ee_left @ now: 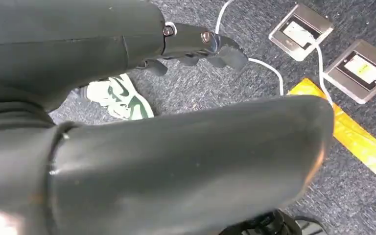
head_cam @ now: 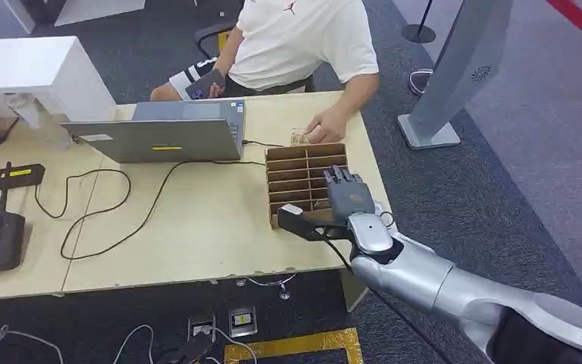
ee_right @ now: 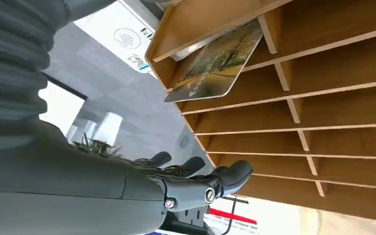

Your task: Pass the card to the sensor for recognition and then transmit it.

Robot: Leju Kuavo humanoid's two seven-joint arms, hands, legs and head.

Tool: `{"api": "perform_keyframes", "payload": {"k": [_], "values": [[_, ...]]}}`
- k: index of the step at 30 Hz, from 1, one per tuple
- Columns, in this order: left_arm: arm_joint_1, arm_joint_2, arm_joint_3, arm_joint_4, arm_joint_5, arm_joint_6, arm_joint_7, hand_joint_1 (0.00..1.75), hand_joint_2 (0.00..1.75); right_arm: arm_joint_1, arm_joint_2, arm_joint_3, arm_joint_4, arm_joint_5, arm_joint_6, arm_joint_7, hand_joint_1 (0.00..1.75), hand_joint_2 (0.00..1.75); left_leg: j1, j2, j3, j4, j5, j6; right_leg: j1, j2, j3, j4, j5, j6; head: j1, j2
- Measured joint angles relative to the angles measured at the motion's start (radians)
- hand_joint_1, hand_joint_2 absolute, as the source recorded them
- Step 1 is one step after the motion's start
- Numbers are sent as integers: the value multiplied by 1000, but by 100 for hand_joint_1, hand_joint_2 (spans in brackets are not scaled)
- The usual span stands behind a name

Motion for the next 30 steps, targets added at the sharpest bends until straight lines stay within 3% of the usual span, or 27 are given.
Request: {"api": "perform_keyframes", "payload": {"k": [4, 5, 6, 7, 18, 20, 21, 30], "values": [[0, 0, 0, 0, 0, 0, 13, 0, 0, 0, 6, 0, 25, 0, 0, 0, 5, 175, 0, 0, 0, 0, 0, 0, 0, 0, 0, 0, 0, 0, 0, 0], [0, 0, -1, 0, 0, 0, 13, 0, 0, 0, 6, 1, 29, -1, 0, 0, 49, 175, 0, 0, 0, 0, 0, 0, 0, 0, 0, 0, 0, 0, 0, 0], [0, 0, -1, 0, 0, 0, 13, 0, 0, 0, 8, 1, 34, -2, 0, 0, 154, 175, 0, 0, 0, 0, 0, 0, 0, 0, 0, 0, 0, 0, 0, 0], [0, 0, -1, 0, 0, 0, 13, 0, 0, 0, 8, 1, 36, -3, 1, 1, 161, 175, 0, 0, 0, 0, 0, 0, 0, 0, 0, 0, 0, 0, 0, 0], [-1, 0, -1, 0, 0, 0, 13, 0, 0, 0, 11, 6, 47, -6, 2, 2, 147, 175, 0, 0, 0, 0, 0, 0, 0, 0, 0, 0, 0, 0, 0, 0], [-1, 0, -1, 0, 0, 0, 13, 0, 0, 0, 14, 10, 49, -6, 2, 0, 101, 175, 0, 0, 0, 0, 0, 0, 0, 0, 0, 0, 0, 0, 0, 0], [-1, 0, -1, 0, 0, 0, 13, 0, 0, 0, 17, 11, 50, -6, 1, 0, 0, 175, 0, 0, 0, 0, 0, 0, 0, 0, 0, 0, 0, 0, 0, 0], [-2, 0, -1, 0, 0, 0, 12, 0, 0, -5, 35, 24, 59, 0, -11, -17, 0, 175, 0, 0, 0, 0, 0, 0, 0, 0, 0, 0, 0, 0, 0, 0]]}}
